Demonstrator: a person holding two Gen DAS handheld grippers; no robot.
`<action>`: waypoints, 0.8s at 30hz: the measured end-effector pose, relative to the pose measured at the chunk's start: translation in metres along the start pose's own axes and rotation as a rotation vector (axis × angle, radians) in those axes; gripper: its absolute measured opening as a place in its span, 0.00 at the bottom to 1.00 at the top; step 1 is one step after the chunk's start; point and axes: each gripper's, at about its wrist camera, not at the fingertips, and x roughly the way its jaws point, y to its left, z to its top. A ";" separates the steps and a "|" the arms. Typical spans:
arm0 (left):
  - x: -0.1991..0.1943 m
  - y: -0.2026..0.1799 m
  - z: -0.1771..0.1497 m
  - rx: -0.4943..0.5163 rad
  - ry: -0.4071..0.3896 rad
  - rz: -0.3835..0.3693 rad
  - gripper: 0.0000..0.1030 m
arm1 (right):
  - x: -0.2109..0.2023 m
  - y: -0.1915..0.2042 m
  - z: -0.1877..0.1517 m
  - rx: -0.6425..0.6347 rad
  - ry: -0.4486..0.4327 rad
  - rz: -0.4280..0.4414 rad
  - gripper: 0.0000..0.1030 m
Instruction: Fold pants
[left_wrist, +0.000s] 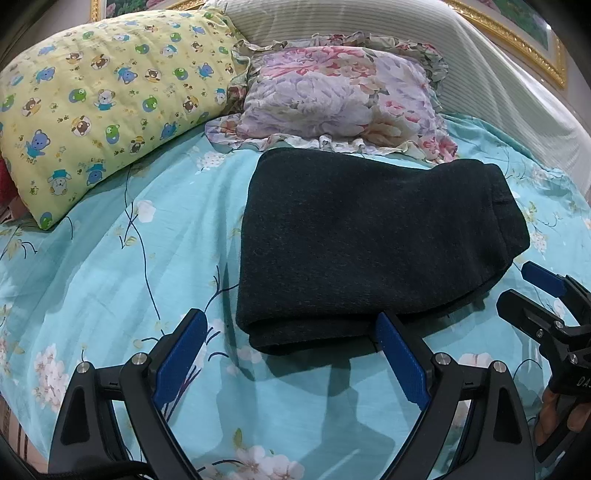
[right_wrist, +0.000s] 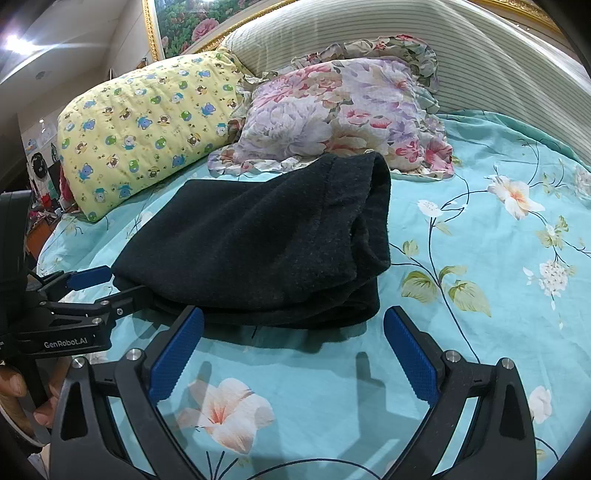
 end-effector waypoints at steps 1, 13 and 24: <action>0.000 0.000 0.000 0.000 0.000 -0.001 0.90 | 0.000 0.000 0.000 0.000 0.000 -0.001 0.95; 0.000 0.000 0.002 -0.008 0.000 0.000 0.90 | -0.001 -0.001 0.001 0.009 -0.004 -0.003 0.95; -0.001 0.000 0.005 -0.009 -0.007 0.005 0.91 | -0.004 -0.005 0.004 0.014 -0.012 -0.005 0.95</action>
